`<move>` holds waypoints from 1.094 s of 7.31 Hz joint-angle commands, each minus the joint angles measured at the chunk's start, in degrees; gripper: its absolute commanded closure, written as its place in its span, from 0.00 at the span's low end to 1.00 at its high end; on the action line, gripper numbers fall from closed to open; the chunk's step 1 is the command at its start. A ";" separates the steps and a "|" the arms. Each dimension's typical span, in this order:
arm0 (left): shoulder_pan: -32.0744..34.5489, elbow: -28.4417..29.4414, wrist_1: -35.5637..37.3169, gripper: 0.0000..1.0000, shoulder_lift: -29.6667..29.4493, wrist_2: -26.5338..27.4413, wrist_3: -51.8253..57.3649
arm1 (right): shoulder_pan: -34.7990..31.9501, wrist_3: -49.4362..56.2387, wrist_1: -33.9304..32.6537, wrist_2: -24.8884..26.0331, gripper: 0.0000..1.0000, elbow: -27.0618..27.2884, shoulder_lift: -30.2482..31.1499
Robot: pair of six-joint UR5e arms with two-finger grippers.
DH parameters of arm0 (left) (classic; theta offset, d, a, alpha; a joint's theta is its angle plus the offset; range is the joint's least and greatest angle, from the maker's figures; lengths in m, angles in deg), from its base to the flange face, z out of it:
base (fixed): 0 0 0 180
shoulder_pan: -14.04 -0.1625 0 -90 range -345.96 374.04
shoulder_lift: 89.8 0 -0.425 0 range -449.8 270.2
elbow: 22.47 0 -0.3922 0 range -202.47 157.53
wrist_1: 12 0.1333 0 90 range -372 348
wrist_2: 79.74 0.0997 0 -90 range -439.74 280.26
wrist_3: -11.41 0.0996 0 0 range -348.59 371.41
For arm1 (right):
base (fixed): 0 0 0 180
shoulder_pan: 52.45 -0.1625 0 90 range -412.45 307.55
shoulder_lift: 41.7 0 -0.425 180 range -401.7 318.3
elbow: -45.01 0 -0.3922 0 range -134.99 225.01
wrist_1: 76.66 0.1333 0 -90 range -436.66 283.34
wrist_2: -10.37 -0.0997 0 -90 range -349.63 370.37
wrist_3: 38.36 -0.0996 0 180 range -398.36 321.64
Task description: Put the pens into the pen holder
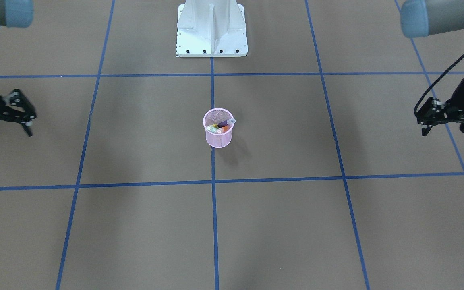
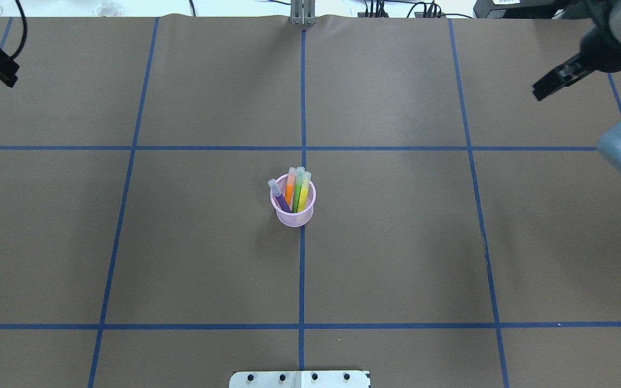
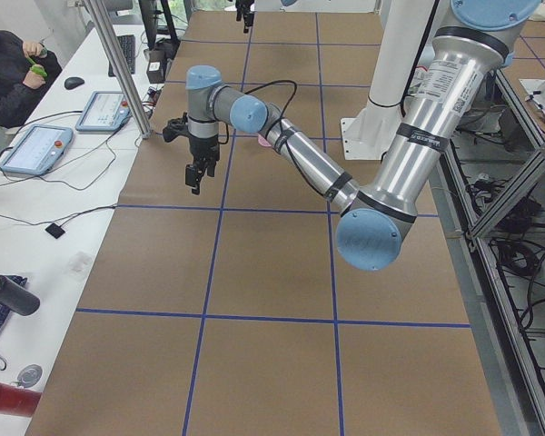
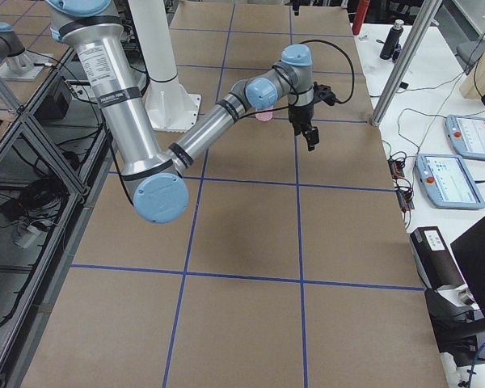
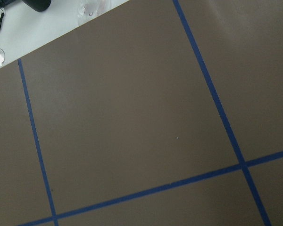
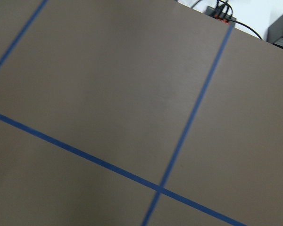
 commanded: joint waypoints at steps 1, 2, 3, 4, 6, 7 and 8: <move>5.36 1.16 -4.11 0.00 9.46 -2.20 0.72 | -12.84 16.98 0.20 -8.54 0.00 -10.11 5.54; 5.81 2.64 -11.36 0.00 11.26 -2.72 -1.46 | -15.42 18.09 0.55 -8.83 0.00 -11.56 9.31; 5.81 1.87 -11.26 0.00 11.45 -3.94 -4.00 | -16.40 16.97 0.56 -8.31 0.00 -15.31 9.95; 5.64 2.30 -12.13 0.00 12.32 -3.95 -3.85 | -17.54 15.91 1.69 -8.74 0.00 -19.70 9.52; 5.73 2.39 -12.14 0.00 14.25 -3.87 -3.77 | -18.34 14.84 4.07 -9.72 0.00 -20.35 11.52; 6.16 2.39 -11.88 0.00 14.96 -3.95 -4.11 | -19.22 14.33 5.46 -9.89 0.00 -20.45 12.41; 6.86 2.74 -11.27 0.00 15.23 -4.04 -4.20 | -20.88 14.15 5.56 -10.24 0.00 -21.32 12.68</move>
